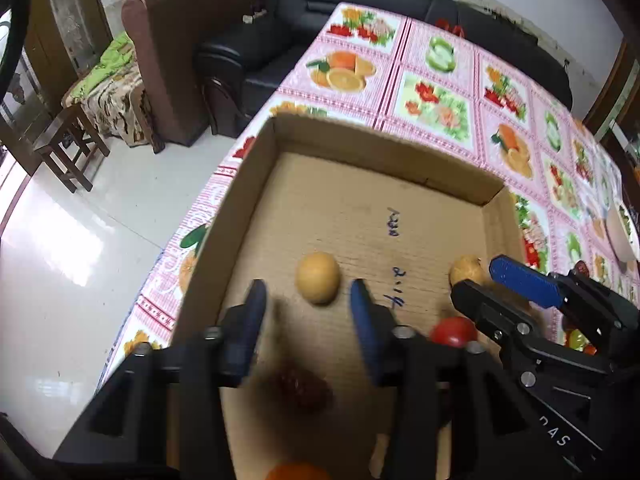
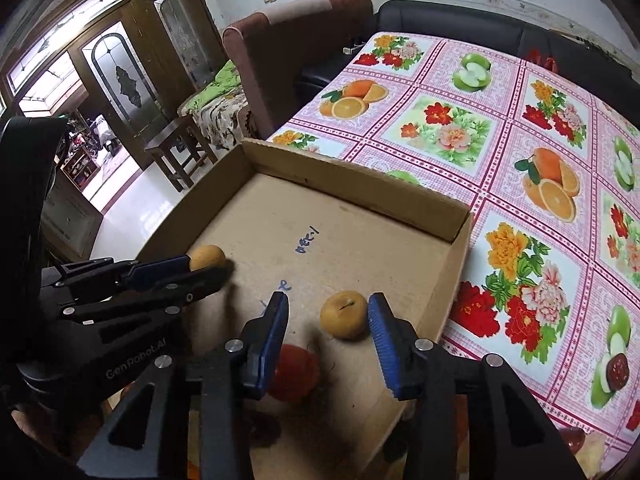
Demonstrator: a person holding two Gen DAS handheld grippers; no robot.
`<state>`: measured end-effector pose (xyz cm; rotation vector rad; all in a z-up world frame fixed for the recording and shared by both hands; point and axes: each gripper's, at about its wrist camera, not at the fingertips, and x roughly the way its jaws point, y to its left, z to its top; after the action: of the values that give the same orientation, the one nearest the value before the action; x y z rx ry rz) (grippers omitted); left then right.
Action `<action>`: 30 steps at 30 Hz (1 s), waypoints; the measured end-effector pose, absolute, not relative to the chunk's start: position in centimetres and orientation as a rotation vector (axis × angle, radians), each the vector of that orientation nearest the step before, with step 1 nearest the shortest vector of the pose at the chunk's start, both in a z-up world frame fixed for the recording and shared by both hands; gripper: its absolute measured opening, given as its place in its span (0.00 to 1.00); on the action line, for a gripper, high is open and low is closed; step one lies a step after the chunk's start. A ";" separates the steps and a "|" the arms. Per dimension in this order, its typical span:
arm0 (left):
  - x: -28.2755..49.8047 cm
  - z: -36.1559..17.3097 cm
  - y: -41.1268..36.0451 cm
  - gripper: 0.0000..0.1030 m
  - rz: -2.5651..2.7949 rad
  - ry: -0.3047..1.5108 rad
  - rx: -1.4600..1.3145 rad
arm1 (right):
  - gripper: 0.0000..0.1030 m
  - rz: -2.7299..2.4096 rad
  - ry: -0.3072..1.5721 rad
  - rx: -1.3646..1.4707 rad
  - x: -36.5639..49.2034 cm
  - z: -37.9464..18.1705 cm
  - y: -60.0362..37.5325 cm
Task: Organize fruits
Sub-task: 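Open both tools to release the fruits into the tray, then withdraw both tools from the tray back over the table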
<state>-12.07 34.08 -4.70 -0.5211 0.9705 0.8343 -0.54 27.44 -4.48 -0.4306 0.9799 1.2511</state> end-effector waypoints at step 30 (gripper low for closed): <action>-11.4 0.1 21.8 0.45 0.699 0.836 -0.439 | 0.48 1.101 0.911 -0.212 1.1 0.3 5.7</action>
<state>-11.43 21.78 0.15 -0.4388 0.8363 0.6988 1.12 5.69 0.31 -0.2118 0.9113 1.1015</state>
